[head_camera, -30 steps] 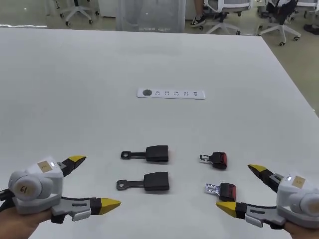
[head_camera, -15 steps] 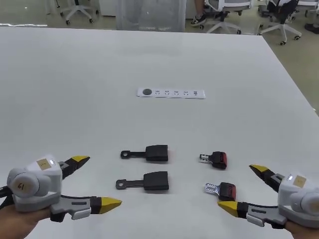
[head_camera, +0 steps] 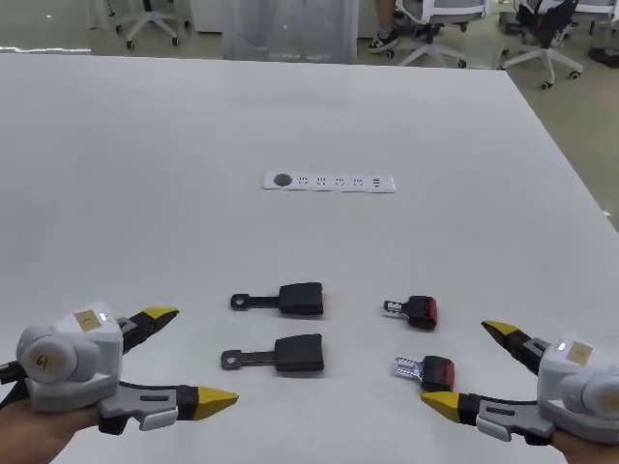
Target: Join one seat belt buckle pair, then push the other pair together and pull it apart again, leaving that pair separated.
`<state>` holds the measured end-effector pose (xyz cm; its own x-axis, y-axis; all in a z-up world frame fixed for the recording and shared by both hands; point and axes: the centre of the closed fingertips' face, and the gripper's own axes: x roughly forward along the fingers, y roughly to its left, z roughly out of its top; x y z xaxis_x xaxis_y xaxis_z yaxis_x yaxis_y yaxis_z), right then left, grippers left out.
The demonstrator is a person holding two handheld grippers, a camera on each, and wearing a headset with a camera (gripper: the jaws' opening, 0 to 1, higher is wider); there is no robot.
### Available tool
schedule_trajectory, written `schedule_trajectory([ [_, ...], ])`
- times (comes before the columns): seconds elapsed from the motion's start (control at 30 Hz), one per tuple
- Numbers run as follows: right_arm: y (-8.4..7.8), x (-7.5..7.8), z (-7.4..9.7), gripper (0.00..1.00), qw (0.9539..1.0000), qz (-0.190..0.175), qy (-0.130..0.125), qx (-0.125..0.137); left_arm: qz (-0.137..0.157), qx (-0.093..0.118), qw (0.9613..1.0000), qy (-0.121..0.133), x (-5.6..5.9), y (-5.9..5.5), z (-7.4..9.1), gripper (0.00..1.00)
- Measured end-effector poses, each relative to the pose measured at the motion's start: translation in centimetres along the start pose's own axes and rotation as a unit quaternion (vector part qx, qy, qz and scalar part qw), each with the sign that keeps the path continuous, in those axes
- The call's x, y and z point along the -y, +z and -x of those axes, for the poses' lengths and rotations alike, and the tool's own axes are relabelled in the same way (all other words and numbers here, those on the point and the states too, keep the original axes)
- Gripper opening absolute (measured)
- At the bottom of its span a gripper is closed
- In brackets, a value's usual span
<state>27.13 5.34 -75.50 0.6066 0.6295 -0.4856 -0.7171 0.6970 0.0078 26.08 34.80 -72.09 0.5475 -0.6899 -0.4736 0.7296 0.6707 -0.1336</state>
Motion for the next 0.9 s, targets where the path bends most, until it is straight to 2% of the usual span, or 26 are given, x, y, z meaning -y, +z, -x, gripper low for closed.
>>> schedule_trajectory([
  [0.13,-0.3,0.0,0.2,0.9,1.0,0.002,0.001,-0.005,-0.003,-0.001,1.0,0.005,-0.2,0.1,-0.1,0.97],
  [0.37,-0.9,0.2,0.6,0.9,0.9999,0.001,0.006,-0.014,-0.003,-0.002,1.0,0.005,0.1,0.1,-0.4,0.96],
  [0.57,-1.3,0.4,0.7,0.89,0.9998,0.002,0.008,-0.021,-0.007,-0.009,0.9999,0.003,0.5,-0.2,-0.7,0.96],
  [0.9,-2.7,0.7,0.7,0.86,0.9988,0.004,0.019,-0.046,-0.012,-0.022,0.9997,-0.006,0.9,-0.4,-1.7,0.95],
])
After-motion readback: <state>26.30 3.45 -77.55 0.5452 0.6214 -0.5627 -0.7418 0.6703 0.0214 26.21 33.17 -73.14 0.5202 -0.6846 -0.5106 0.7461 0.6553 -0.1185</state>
